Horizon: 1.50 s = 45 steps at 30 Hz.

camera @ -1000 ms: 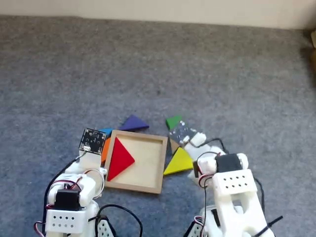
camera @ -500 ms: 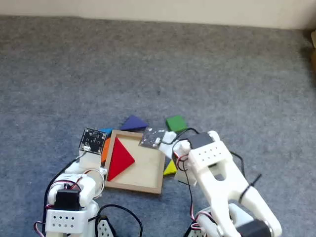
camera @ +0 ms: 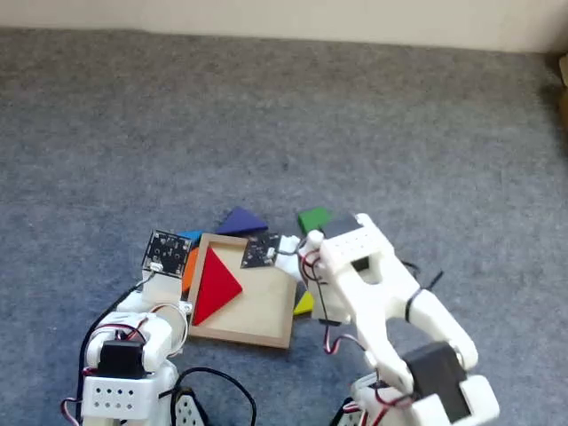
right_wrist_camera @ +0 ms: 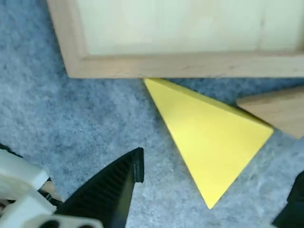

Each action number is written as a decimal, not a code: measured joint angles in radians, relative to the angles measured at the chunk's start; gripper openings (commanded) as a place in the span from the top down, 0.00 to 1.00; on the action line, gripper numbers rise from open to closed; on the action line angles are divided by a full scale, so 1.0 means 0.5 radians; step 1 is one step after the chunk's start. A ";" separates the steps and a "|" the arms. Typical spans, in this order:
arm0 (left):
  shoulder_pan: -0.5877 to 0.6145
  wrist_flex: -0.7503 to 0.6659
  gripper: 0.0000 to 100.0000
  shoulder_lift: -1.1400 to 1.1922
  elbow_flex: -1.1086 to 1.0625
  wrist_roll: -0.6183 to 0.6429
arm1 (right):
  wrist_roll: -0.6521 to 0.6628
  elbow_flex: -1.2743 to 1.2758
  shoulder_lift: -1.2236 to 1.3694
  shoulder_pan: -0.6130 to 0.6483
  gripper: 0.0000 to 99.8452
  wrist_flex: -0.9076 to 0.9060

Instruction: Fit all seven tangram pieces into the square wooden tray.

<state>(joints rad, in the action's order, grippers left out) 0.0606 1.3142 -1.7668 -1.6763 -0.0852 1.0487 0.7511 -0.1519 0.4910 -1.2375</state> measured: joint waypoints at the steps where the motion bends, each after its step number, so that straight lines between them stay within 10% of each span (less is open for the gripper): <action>1: 0.000 0.000 0.99 0.000 0.000 0.000 | 0.000 -0.031 0.049 0.000 0.56 0.000; 45: 0.000 0.000 0.99 0.000 0.000 0.000 | 0.000 -0.242 0.356 0.230 0.68 0.009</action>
<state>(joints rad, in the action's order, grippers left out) 0.0606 1.3142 -1.7668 -1.6763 -0.0852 1.0487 0.6299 0.0261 0.6061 -1.2329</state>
